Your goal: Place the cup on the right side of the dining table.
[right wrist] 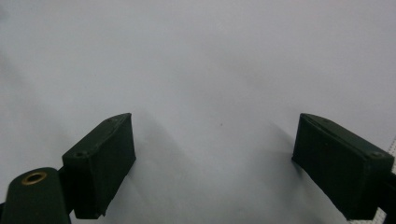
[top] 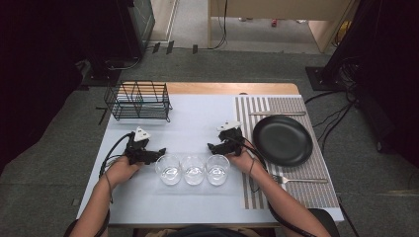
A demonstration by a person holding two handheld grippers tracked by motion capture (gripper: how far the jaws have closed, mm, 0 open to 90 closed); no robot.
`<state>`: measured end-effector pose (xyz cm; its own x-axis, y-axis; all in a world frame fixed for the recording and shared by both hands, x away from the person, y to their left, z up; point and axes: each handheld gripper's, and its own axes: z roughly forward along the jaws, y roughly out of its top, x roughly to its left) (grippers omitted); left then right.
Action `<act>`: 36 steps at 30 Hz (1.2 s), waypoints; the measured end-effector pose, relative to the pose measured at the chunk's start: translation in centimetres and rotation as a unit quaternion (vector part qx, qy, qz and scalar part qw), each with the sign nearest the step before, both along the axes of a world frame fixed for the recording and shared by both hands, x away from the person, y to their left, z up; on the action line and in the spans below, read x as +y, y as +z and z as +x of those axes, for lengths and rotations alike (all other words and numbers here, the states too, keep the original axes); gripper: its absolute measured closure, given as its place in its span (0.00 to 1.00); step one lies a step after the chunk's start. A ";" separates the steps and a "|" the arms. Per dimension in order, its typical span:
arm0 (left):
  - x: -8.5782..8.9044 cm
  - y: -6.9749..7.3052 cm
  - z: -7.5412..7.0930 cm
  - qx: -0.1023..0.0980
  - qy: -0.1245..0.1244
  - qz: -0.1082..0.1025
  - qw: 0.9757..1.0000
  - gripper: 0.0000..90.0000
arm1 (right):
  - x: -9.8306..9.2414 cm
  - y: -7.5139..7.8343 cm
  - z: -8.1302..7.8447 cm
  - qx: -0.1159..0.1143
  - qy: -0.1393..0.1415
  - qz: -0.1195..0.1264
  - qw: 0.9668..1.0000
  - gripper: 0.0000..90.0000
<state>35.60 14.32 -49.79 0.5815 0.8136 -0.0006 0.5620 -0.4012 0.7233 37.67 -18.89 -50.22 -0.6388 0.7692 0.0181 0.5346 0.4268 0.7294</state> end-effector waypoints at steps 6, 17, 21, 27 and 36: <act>0.0 0.0 0.0 -0.001 0.000 0.000 1.000 0.14 | 0.0 0.0 0.0 0.000 0.000 0.000 1.000 0.14; 0.0 0.0 0.0 -0.001 0.002 0.000 1.000 0.14 | 0.1 0.1 0.0 0.003 -0.002 -0.002 1.000 0.14; 0.0 0.0 0.0 -0.001 0.002 0.000 1.000 0.14 | 0.2 0.2 0.2 0.008 -0.001 -0.008 1.000 0.14; 0.0 0.0 -0.1 -0.001 0.002 0.000 1.000 0.14 | 0.2 0.5 0.3 0.022 0.000 -0.015 1.000 0.16; 0.0 0.0 0.0 -0.001 0.002 0.000 1.000 0.14 | 0.0 0.8 0.3 0.029 -0.008 -0.016 0.999 0.18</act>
